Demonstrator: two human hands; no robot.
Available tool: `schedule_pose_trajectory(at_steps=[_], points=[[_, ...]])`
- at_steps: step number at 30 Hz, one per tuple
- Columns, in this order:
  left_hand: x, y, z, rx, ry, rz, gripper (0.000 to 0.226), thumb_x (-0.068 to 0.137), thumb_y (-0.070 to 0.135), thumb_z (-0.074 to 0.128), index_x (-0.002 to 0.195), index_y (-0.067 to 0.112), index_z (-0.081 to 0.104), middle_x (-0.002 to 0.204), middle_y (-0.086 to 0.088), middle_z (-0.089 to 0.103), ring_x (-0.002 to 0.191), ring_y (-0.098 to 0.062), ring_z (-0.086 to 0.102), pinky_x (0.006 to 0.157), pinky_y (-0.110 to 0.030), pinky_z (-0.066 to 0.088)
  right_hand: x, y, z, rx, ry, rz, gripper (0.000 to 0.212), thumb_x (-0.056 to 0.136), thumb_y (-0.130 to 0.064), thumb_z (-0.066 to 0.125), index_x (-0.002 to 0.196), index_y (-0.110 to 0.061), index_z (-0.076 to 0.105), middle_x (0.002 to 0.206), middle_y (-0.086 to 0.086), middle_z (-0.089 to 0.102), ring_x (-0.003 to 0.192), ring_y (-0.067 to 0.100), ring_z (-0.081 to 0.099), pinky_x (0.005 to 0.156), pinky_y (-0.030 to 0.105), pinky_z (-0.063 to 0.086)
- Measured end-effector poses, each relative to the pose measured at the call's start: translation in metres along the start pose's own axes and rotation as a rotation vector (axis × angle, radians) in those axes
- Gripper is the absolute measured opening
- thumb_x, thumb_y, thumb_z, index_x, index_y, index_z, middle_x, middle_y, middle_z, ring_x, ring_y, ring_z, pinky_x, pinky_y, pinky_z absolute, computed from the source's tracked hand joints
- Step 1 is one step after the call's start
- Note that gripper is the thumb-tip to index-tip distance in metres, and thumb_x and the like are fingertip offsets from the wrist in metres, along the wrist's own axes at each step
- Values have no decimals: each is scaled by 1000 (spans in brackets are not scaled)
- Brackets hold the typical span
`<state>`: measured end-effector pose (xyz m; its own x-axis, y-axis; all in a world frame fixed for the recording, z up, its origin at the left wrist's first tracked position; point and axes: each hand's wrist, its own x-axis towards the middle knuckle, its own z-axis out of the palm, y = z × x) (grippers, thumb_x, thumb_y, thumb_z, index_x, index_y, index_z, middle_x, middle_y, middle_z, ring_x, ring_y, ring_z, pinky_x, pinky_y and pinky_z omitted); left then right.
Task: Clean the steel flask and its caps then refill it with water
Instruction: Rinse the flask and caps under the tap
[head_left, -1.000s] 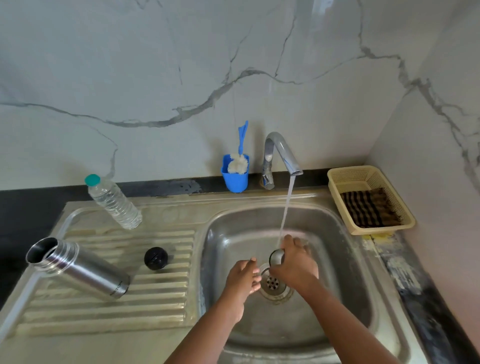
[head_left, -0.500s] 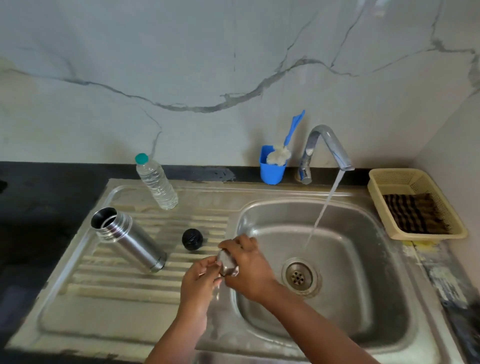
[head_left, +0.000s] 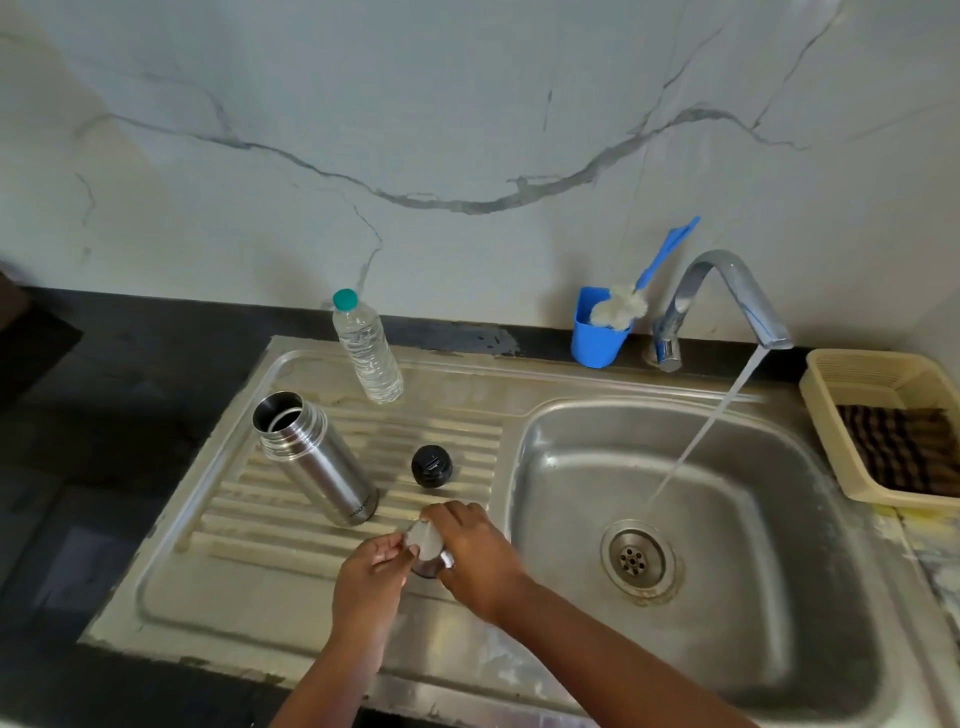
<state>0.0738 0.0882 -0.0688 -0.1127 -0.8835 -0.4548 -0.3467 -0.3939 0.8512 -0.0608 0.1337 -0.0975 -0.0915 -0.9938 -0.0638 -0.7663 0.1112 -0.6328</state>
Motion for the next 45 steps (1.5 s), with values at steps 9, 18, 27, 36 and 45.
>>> schedule_pose_trajectory(at_steps=[9, 18, 27, 36, 45], points=[[-17, 43, 48, 243, -44, 595, 26, 87, -6, 66, 93, 20, 65, 96, 0, 60, 84, -5, 59, 70, -10, 45, -25, 45, -48, 202, 208, 114, 53, 82, -17, 73, 131, -24, 54, 130, -5, 49, 110, 12, 54, 91, 19, 45], [1, 92, 179, 131, -522, 466, 26, 91, 2, 65, 92, 28, 66, 103, 6, 71, 100, -11, 66, 91, -22, 50, -79, 172, -156, 113, 540, 774, 24, 89, 2, 58, 100, -13, 73, 101, 8, 71, 87, 20, 67, 78, 26, 51], [13, 154, 301, 163, -732, 180, 70, 97, -8, 39, 156, 23, 21, 158, 1, 33, 144, -16, 32, 108, -28, 30, -15, 235, -247, 268, 433, 451, 39, 92, 4, 58, 130, -4, 57, 103, 9, 63, 95, 27, 64, 84, 29, 52], [19, 159, 338, 233, -609, 253, 62, 100, -5, 28, 154, 27, 31, 148, 2, 43, 133, -16, 41, 94, -22, 31, -17, 156, -296, 146, 184, 692, 33, 103, -10, 44, 136, -10, 44, 86, -4, 45, 83, 18, 45, 68, 7, 38], [21, 153, 335, 395, -651, 432, 74, 94, -8, 44, 156, 25, 20, 155, -1, 35, 136, -13, 37, 105, -25, 33, 0, 245, -255, 230, 336, 494, 40, 81, -17, 51, 120, -16, 57, 105, 5, 66, 95, 26, 65, 87, 49, 56]])
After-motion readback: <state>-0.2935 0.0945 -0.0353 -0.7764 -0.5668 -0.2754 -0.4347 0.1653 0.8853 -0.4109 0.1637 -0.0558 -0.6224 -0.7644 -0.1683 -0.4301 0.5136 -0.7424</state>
